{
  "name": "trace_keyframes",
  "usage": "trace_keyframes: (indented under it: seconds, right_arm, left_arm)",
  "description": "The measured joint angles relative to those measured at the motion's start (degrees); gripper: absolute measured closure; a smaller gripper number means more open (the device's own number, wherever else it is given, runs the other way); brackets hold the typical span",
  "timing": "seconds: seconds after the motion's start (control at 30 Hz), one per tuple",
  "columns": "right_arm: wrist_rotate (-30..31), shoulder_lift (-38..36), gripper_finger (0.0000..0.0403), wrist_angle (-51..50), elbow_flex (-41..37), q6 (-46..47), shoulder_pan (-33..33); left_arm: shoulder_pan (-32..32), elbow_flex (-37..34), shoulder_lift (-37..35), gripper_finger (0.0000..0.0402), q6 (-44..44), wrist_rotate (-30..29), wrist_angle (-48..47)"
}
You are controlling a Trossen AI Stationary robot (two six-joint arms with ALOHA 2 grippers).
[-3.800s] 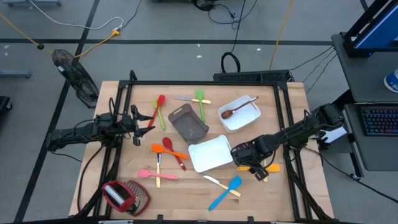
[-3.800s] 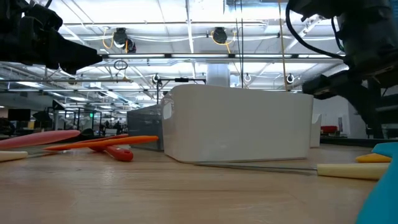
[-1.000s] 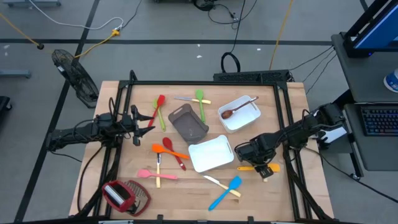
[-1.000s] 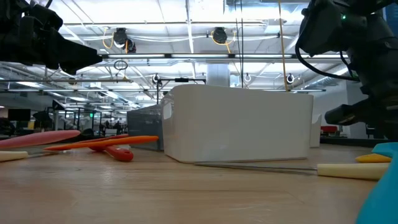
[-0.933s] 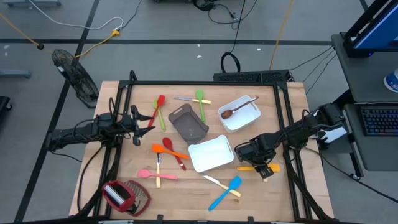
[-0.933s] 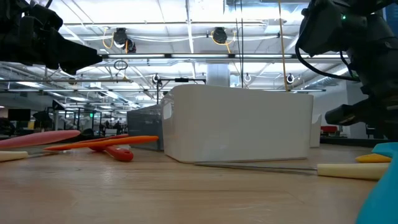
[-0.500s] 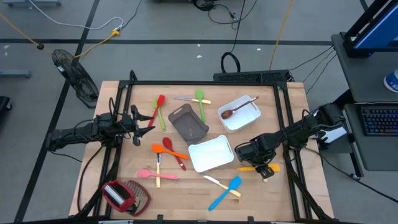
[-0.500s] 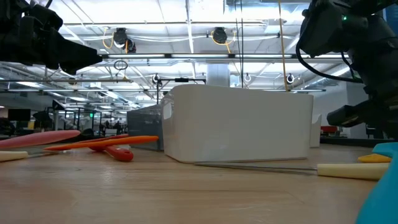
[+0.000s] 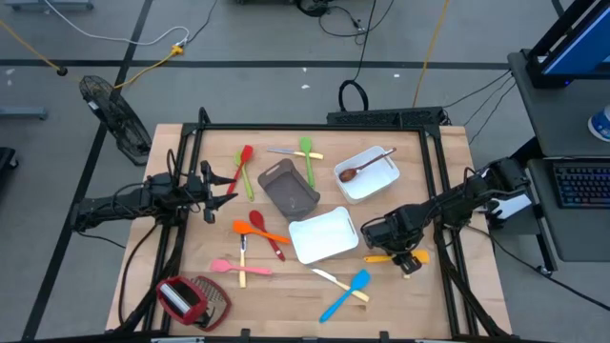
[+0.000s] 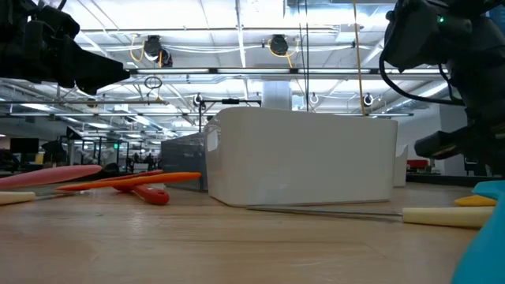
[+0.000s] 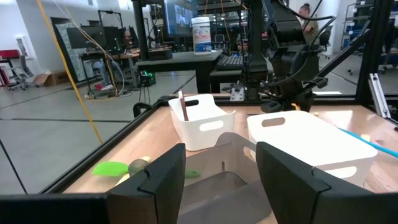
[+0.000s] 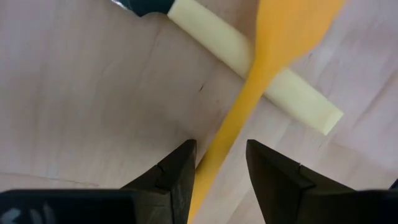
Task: Pick & Place Kitchen Items
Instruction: Put the yellow spatula into the bottom white bin
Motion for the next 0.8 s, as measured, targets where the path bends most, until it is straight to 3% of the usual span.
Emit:
trace_keyframes:
  seconds: [0.8]
  right_arm:
    - [1.2,0.0,0.0261,-1.6,0.0,-8.9,0.0]
  left_arm:
    - [0.0,0.0,0.0,0.0199,0.0,0.0,0.0]
